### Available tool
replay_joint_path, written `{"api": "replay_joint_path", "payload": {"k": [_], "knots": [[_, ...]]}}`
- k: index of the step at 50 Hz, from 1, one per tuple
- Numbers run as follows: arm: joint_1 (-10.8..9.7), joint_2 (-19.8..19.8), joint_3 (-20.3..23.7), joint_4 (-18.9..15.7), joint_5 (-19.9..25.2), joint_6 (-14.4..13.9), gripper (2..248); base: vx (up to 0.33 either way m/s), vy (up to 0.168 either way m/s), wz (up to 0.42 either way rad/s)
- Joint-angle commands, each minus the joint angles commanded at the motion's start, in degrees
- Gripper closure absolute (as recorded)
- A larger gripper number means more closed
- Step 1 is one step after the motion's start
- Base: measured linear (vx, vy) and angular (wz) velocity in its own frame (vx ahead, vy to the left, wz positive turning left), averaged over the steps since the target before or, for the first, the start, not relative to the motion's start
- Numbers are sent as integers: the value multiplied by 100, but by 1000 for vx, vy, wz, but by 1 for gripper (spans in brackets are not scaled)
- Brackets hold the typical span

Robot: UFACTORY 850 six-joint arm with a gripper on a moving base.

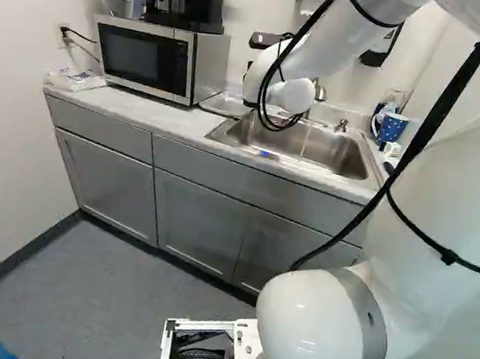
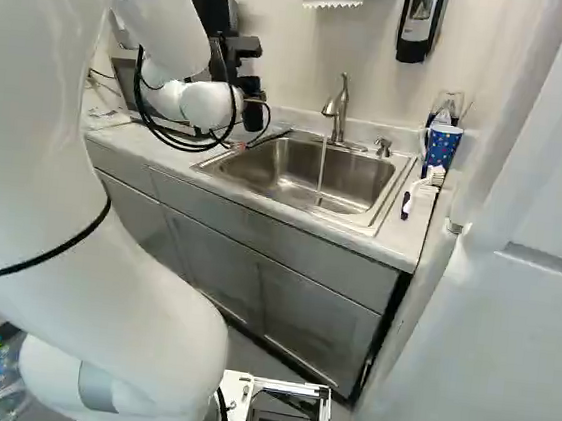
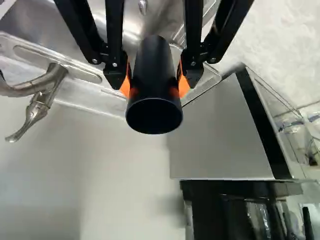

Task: Rinse the cup and place it in the tray

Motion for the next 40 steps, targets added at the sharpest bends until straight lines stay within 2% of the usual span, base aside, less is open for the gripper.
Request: {"api": "replay_joint_path", "payload": {"k": [14,40], "knots": [[1,-43,-42,0,0,0,139,0,0,0],[132,-775,-782,0,0,0,139,0,0,0]]}}
